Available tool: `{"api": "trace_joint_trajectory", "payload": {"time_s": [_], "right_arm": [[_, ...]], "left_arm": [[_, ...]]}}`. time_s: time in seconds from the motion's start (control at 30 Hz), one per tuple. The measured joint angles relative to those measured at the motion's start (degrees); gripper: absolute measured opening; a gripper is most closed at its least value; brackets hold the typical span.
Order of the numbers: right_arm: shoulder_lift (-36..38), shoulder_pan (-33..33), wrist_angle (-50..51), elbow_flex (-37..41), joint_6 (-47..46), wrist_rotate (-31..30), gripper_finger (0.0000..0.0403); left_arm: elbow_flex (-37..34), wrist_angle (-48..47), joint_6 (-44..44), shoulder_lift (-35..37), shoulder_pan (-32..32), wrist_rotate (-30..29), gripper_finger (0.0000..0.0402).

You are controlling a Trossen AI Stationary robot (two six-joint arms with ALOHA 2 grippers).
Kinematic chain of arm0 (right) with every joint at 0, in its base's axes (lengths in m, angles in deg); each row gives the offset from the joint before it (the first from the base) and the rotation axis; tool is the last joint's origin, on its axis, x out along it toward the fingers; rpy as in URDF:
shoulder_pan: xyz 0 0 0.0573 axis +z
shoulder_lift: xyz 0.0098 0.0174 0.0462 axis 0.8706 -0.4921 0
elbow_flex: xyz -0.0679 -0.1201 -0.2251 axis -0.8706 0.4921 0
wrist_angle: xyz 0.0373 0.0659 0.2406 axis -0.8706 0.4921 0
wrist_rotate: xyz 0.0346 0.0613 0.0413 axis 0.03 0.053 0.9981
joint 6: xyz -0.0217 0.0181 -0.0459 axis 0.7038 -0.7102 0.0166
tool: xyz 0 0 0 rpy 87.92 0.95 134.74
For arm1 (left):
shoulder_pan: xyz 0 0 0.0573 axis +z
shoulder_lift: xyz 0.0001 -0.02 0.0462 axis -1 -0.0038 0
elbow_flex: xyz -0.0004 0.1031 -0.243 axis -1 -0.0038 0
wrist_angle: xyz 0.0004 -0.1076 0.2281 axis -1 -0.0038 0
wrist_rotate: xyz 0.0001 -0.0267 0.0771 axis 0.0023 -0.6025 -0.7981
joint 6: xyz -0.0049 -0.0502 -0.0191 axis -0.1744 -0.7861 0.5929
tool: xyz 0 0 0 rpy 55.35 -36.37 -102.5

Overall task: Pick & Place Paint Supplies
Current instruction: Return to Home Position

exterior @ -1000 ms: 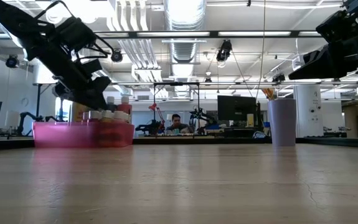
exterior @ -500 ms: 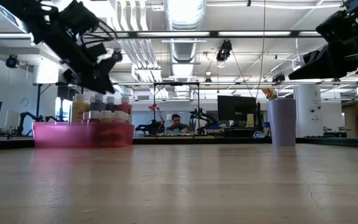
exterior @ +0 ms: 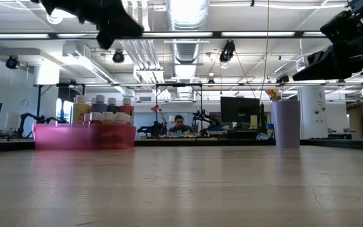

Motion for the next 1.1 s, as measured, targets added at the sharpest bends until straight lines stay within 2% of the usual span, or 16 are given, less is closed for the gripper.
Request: {"api": "trace_joint_trajectory", "payload": {"time_s": [0.13,0.23,0.5,0.6,0.67,0.77,0.87,1.1], "right_arm": [[0.0,0.0,0.0,0.0,0.0,0.0,0.0008],[0.0,0.0,0.0,0.0,0.1,0.0,0.0008],[0.0,0.0,0.0,0.0,0.0,0.0,0.0008],[0.0,0.0,0.0,0.0,0.0,0.0,0.0008],[0.0,0.0,0.0,0.0,0.0,0.0,0.0008],[0.0,0.0,0.0,0.0,0.0,0.0,0.0008],[0.0,0.0,0.0,0.0,0.1,0.0,0.0008],[0.0,0.0,0.0,0.0,0.0,0.0,0.0008]], "left_arm": [[4.3,0.6,3.9,0.0,-5.3,0.0,0.0033],[6.2,0.3,3.6,0.1,-8.0,0.1,0.0007],[9.7,-0.4,-2.8,0.4,-9.4,0.3,0.0033],[10.9,-5.1,1.8,3.2,-9.4,3.7,0.0036],[11.0,-6.7,6.4,6.1,-10.1,8.6,0.0035],[9.3,-7.2,10.7,11.5,-11.3,16.5,0.0033],[7.1,-9.0,13.1,17.1,-12.3,21.1,0.0032],[-3.4,-10.1,14.2,27.8,-12.5,22.2,0.0032]]}}
